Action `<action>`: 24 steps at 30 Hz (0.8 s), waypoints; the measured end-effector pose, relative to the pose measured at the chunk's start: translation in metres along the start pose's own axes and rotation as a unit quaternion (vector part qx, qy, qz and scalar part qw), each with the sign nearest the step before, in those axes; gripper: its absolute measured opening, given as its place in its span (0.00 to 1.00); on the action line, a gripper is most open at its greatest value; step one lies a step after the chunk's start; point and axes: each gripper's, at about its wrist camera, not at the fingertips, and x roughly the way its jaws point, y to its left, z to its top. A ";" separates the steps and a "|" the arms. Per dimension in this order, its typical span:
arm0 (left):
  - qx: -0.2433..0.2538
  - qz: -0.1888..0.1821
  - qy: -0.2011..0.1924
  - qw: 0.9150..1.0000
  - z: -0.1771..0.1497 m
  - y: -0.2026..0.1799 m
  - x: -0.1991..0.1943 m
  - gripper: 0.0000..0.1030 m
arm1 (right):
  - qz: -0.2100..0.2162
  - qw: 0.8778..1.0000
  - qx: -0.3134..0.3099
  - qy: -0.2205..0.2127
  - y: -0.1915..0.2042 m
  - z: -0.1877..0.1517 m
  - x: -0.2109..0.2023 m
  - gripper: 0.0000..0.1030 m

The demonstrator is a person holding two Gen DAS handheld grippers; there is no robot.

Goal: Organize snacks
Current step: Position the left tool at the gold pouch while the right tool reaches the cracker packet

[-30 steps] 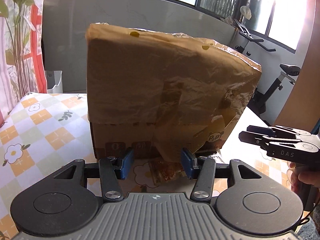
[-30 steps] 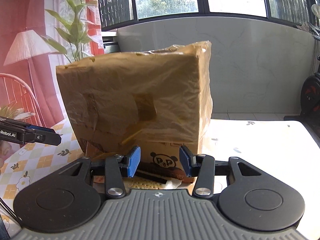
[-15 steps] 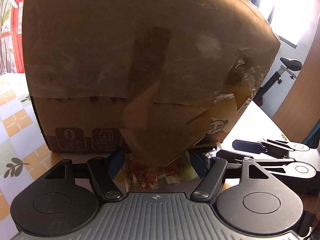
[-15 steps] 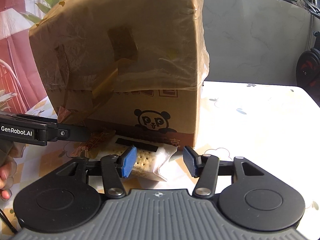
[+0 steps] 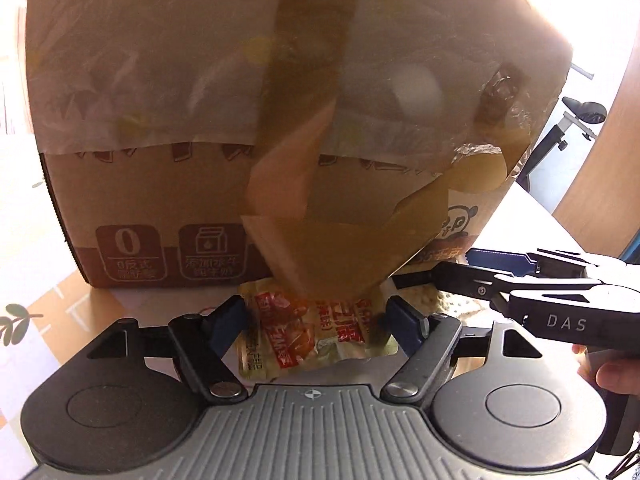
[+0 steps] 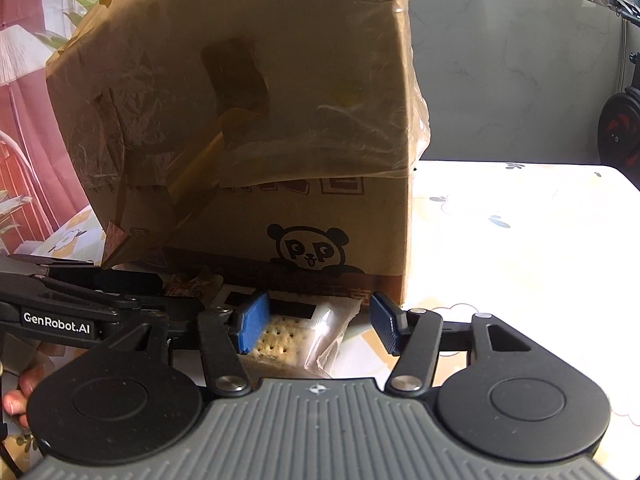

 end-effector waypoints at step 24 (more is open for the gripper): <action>-0.015 0.098 0.004 0.995 0.014 -0.006 0.013 0.67 | 0.024 1.000 0.018 -0.009 -0.006 -0.024 -0.008 0.61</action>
